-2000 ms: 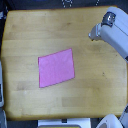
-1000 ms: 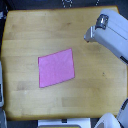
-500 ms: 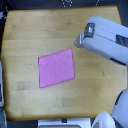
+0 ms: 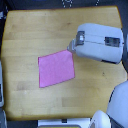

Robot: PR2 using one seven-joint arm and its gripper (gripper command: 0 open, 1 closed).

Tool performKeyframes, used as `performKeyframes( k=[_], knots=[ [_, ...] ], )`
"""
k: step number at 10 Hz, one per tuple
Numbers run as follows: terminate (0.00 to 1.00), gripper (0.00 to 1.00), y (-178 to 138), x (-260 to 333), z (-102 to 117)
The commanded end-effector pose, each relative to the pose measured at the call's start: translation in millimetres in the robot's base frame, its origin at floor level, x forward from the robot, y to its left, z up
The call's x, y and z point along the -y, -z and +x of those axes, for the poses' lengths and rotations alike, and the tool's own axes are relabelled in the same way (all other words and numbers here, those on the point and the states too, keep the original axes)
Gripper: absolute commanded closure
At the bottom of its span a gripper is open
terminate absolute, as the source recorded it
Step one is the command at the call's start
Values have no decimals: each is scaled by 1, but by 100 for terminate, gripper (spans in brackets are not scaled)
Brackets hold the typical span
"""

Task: Folding a cloth

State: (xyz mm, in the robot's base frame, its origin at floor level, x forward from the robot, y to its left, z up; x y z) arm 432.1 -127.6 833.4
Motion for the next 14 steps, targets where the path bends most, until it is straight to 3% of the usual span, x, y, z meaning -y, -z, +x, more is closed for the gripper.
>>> performKeyframes(
  k=[1,8,13,14],
  knots=[
    [0,0,43,-26,-12],
    [0,0,96,-32,-28],
    [0,0,118,-28,-39],
    [0,100,116,-27,-39]
  ],
)
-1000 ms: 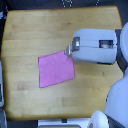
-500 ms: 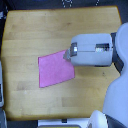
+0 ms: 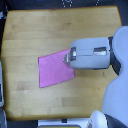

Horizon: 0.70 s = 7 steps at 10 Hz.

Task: Folding a cloth

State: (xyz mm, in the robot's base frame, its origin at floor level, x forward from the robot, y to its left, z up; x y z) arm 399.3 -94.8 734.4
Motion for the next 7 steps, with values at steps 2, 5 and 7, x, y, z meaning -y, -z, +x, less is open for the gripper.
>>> performKeyframes(
  k=[2,5,7],
  knots=[
    [0,100,12,2,0],
    [0,100,12,-2,0],
    [0,100,10,-1,2]
  ],
)
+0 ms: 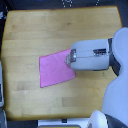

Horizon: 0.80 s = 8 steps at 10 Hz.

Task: Folding a cloth

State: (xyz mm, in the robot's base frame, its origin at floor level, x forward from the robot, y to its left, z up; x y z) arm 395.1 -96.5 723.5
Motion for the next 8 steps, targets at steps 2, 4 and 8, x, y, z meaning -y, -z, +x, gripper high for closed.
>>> performKeyframes(
  k=[2,4,8],
  knots=[
    [0,100,-2,-2,8],
    [0,100,-3,-2,9],
    [0,100,-9,-2,9]
  ],
)
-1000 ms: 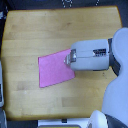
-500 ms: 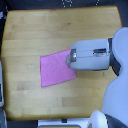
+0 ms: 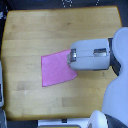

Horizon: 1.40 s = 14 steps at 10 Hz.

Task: Folding a cloth

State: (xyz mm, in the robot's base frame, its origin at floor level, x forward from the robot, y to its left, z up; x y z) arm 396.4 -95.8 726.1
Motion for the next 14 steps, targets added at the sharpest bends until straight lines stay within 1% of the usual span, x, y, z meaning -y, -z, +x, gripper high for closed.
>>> performKeyframes(
  k=[1,3,4,5,7,10,11,13,14],
  knots=[
    [0,100,-10,1,7],
    [0,100,-23,4,11],
    [0,100,-38,3,16],
    [0,100,-41,1,17],
    [0,100,-59,-14,22],
    [0,100,-66,-36,25],
    [0,100,-69,-52,26],
    [0,100,-72,-70,16],
    [0,100,-70,-87,7]
  ],
)
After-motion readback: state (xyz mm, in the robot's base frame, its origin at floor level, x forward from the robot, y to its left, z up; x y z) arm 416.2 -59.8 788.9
